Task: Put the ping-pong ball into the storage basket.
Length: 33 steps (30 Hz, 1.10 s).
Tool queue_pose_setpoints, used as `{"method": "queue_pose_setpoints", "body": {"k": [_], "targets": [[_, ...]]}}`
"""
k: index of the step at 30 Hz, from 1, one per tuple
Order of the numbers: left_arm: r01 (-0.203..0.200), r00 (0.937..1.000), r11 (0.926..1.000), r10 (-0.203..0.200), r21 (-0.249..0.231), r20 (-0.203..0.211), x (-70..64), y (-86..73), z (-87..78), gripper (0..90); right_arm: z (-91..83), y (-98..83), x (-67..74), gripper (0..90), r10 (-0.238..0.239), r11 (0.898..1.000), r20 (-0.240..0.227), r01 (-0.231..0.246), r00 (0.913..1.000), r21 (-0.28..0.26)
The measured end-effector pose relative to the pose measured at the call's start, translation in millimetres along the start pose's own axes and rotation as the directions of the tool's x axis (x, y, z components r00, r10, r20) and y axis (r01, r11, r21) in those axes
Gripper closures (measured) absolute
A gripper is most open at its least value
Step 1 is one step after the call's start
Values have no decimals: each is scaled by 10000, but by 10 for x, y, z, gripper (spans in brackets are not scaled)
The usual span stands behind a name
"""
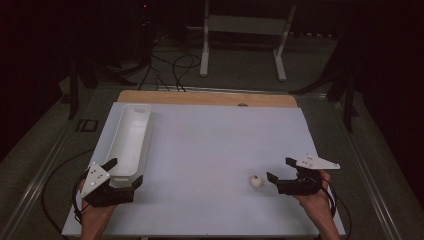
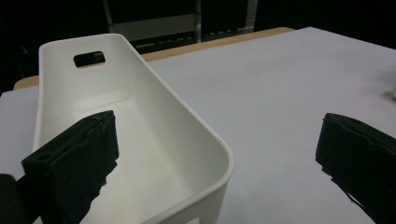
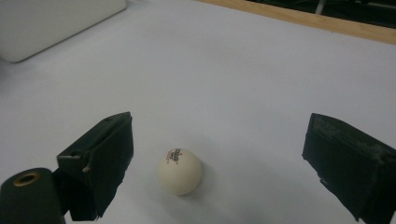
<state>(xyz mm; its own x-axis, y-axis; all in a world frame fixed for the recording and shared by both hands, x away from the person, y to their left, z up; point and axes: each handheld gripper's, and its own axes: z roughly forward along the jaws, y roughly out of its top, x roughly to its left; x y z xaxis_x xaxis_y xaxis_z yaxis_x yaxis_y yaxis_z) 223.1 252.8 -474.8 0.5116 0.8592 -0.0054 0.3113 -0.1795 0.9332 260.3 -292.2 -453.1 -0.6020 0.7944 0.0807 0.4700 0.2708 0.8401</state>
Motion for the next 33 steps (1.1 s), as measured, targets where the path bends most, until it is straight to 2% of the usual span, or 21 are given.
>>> {"method": "queue_pose_setpoints", "body": {"k": [20, 26, 33], "targets": [[-26, 10000, 10000, 26, -27, -71, -8, 0, -4, 0, 138, 156, 65, 86, -310, 9954, -286, 334, 9991, 897], [-59, 10000, 10000, 59, 22, -60, -16, -1, 2, 0, 187, 218, 87, 86, -425, 9910, -474, 482, 9980, 1251], [-27, 10000, 10000, 27, -15, -60, -12, -1, -3, 0, 245, 280, 108, 86, -679, 9807, -554, 769, 9962, 1796]]}}
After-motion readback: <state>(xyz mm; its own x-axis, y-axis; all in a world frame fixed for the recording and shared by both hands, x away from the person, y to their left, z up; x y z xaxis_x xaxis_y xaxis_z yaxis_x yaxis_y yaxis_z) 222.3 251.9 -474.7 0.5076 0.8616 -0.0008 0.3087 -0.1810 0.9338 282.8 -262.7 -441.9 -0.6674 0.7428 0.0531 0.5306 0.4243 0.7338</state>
